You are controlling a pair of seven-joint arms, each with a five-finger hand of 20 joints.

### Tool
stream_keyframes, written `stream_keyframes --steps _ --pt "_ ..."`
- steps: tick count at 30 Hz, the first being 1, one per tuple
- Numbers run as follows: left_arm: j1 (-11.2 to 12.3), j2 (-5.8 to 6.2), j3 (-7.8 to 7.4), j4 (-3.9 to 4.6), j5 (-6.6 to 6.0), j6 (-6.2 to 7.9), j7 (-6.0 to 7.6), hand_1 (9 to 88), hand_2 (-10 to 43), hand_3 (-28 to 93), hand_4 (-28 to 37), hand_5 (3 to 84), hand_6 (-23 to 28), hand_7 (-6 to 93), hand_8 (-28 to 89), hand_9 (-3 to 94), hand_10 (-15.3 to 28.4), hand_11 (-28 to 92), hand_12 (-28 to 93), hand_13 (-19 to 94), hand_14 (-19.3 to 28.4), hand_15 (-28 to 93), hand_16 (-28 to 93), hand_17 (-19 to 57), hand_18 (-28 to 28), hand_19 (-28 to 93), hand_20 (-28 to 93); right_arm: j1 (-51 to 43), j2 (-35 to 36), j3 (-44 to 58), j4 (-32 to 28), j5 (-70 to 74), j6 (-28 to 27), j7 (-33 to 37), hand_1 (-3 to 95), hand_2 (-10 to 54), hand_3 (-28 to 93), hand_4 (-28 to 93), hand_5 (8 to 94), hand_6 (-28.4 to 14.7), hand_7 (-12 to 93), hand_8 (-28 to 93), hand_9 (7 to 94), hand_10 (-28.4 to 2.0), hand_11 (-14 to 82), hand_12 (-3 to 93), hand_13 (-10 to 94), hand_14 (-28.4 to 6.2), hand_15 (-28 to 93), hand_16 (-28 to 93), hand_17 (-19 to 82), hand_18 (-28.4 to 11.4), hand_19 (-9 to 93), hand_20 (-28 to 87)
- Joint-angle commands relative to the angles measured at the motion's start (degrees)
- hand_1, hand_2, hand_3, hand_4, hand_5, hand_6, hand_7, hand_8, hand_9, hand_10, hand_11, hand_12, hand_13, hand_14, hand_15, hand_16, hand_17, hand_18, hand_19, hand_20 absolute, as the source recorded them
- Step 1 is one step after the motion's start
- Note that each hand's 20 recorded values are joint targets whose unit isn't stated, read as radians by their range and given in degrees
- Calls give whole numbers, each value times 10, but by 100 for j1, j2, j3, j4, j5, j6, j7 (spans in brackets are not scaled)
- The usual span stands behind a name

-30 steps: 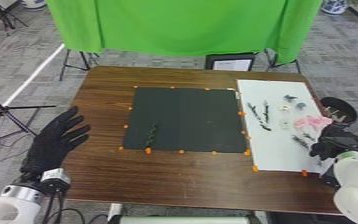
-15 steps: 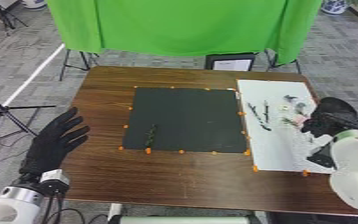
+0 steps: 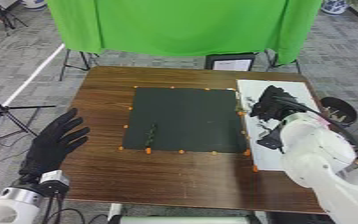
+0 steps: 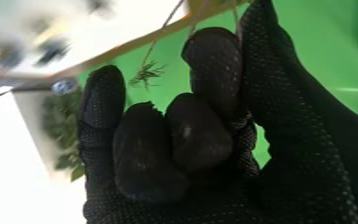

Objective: Arrange flowers

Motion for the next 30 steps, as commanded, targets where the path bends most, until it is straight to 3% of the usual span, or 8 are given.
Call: stream_keyframes --steps 1,15,24,30 --pt "1 -20 17 8 -2 8 -84 241 -32 713 -283 254 35 189 -106 220 115 186 175 183 163 320 -2 -97 218 396 100 500 -1209 -1129 454 -679 -41 -24 338 -95 912 -79 788 -1 538 258 843 -80 725 529 781 -100 903 398 296 -205 810 362" --pt "-147 66 145 89 -11 -19 -113 240 -33 715 -283 255 35 189 -106 221 115 186 174 183 163 321 -2 -97 218 397 100 753 -2474 -2059 1393 -1579 -229 -10 330 -95 919 -77 789 8 545 276 861 -77 727 534 803 -93 910 389 319 -208 833 351" --pt "-254 124 238 127 -16 -35 -130 240 -33 713 -283 254 35 189 -105 220 115 184 174 183 164 322 -2 -97 218 397 100 818 -2800 -2190 1859 -2125 -195 88 334 -95 905 -89 794 19 541 270 873 -71 720 530 821 -86 904 383 336 -211 848 340" --pt "-272 139 251 139 -16 -34 -138 240 -33 715 -283 254 35 190 -106 220 114 184 175 183 164 320 -3 -97 218 397 99 769 -2859 -2146 1858 -2137 -289 112 329 -91 897 -94 808 24 527 256 884 -68 709 529 830 -81 897 381 343 -212 855 329"
